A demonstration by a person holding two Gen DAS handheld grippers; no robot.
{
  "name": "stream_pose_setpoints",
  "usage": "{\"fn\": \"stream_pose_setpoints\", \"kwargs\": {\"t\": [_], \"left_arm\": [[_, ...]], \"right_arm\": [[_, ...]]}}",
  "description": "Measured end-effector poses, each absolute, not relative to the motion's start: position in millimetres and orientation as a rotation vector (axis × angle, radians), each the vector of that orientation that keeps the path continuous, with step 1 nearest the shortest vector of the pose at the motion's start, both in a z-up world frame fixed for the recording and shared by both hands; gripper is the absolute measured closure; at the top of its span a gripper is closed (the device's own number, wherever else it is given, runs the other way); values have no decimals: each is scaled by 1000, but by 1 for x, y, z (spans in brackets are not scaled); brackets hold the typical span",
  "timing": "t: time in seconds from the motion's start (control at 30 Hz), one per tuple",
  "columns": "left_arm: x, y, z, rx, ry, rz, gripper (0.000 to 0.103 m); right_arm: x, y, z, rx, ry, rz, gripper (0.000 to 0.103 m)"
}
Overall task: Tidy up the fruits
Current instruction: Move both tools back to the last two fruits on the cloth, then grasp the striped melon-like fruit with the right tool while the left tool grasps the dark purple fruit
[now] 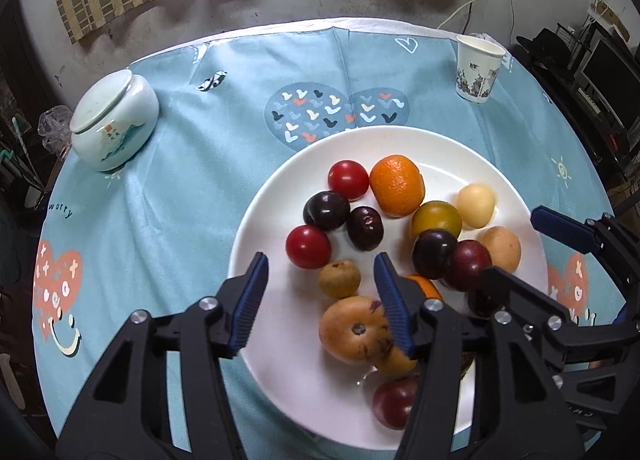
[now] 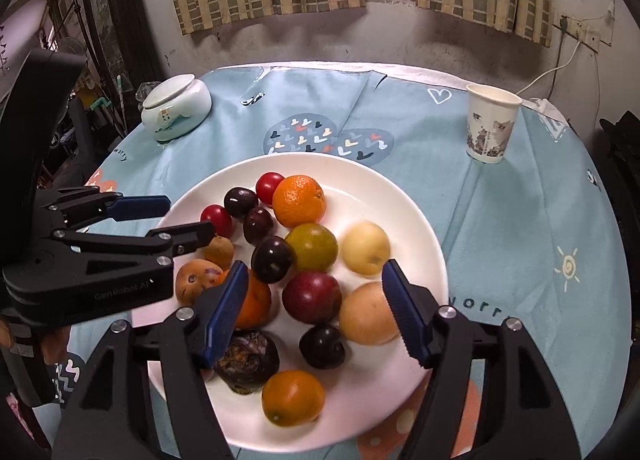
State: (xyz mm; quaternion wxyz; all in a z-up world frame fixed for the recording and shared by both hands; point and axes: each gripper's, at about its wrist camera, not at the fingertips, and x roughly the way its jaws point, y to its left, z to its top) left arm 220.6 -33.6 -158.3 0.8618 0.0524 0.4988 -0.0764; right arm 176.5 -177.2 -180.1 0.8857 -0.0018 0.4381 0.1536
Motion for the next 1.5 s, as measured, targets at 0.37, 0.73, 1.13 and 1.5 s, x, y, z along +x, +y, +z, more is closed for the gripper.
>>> {"fn": "stream_pose_setpoints", "kwargs": {"t": [0.37,0.73,1.13,1.5], "left_arm": [[134,57,-127,5,1003,-58,24],[6,124,-182,-44,1190,14,23],[-34,116,-191,-61,1234,-14,19],[16,77,-190,21,1176,-89,19]], "right_arm": [[74,-152,-175,-13,966,446,33],[25,-74,-209,-208,1022,586,33],[51,-25,-235,-481,966,649,45],[48,-80,-214,-168,1053,655,68]]}}
